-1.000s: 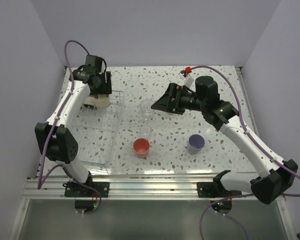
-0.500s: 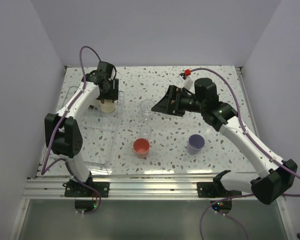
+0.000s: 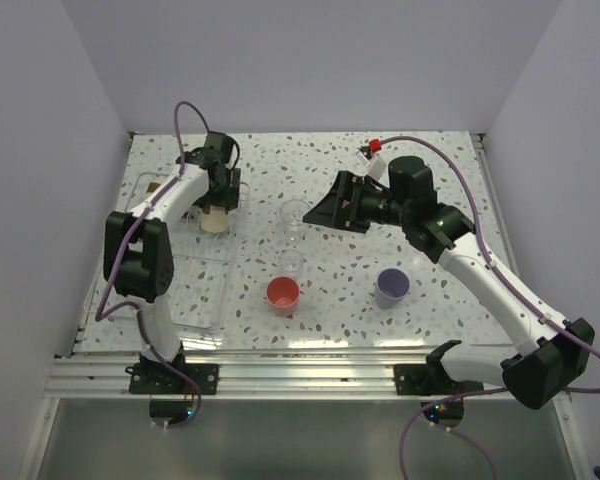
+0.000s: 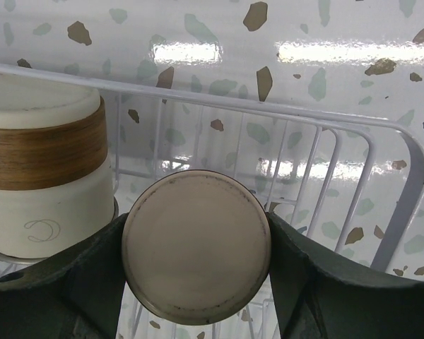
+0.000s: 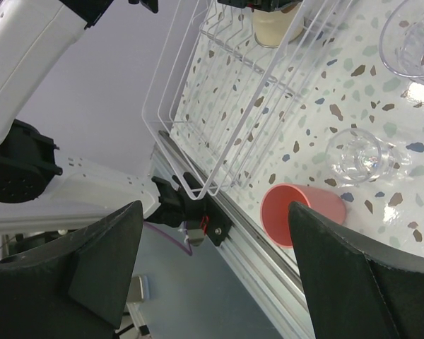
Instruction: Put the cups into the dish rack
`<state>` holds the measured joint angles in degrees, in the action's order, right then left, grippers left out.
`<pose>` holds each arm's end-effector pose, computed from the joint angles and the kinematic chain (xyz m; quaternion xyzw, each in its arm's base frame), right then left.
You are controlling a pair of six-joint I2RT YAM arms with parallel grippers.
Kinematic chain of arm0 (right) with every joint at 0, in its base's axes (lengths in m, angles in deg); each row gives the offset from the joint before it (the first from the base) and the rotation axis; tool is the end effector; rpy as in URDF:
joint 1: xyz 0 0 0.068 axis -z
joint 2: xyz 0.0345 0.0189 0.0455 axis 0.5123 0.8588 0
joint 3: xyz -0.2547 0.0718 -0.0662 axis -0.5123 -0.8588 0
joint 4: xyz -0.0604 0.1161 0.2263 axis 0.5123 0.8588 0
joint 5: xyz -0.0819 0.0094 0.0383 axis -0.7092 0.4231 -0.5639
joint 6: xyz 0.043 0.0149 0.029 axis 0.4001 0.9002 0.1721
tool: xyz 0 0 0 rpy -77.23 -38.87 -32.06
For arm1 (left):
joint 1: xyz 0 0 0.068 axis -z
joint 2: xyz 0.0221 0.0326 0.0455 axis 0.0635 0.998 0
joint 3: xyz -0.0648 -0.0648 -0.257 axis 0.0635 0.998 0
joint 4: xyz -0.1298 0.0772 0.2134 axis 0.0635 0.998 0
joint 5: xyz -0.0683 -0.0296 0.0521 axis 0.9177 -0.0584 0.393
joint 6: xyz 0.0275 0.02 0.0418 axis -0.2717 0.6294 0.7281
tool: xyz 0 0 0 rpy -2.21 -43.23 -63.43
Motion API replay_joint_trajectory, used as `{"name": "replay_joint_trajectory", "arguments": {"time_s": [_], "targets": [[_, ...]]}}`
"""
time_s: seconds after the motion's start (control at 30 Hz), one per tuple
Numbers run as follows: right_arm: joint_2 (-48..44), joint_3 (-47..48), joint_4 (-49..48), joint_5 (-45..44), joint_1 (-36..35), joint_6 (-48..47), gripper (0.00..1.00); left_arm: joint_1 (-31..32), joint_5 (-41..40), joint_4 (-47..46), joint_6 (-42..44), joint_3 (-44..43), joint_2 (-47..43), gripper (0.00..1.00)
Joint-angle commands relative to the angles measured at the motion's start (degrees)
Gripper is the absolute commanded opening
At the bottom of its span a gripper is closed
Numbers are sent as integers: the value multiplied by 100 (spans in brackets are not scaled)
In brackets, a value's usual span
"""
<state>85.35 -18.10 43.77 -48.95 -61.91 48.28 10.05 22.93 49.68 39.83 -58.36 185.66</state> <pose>0.2275 0.1573 0.3775 -0.0496 0.8171 0.4907 0.2986 0.3952 -0.0869 0.2437 -0.0219 0.9662 0.0700 0.2471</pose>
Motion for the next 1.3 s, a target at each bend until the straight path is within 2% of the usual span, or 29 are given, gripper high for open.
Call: {"name": "replay_joint_trajectory", "arguments": {"time_s": [0.0, 0.1, 0.17, 0.2, 0.37, 0.4, 0.43, 0.7, 0.87, 1.07, 1.27], "targets": [[-25, -19, -104, -124, 7, -119, 86, 11, -181, -289, 71, -27, 24, 30], [1, -28, -121, -142, 7, -119, 86, 19, -136, -289, 54, -123, 59, 47], [19, -45, -156, -133, 7, -110, 86, 11, -136, -289, 36, -211, 85, 55], [28, -54, -157, -124, 15, -110, 86, 11, -136, -272, 36, -246, 94, 62], [19, -107, -236, -107, 15, -66, 86, 11, -136, -140, 36, -658, 120, 80], [19, -116, -244, -115, 15, -57, 86, 11, -136, -79, 36, -721, 129, 95], [19, -124, -262, -107, 7, -57, 86, 11, -145, -52, 36, -791, 112, 100], [-25, -212, -324, -124, 15, -4, 86, 11, -233, 325, -8, -1380, -81, 100], [27, -64, 132, -431, 7, -337, 86, 19, -286, 458, -113, -1609, -467, 100], [282, 296, 906, -914, -37, -1101, 83, 11, -268, 458, -385, -1267, -1117, 100], [1055, 1226, 1881, -1863, -625, -1962, 82, 11, -207, 352, -561, -669, -2093, 100]]}}
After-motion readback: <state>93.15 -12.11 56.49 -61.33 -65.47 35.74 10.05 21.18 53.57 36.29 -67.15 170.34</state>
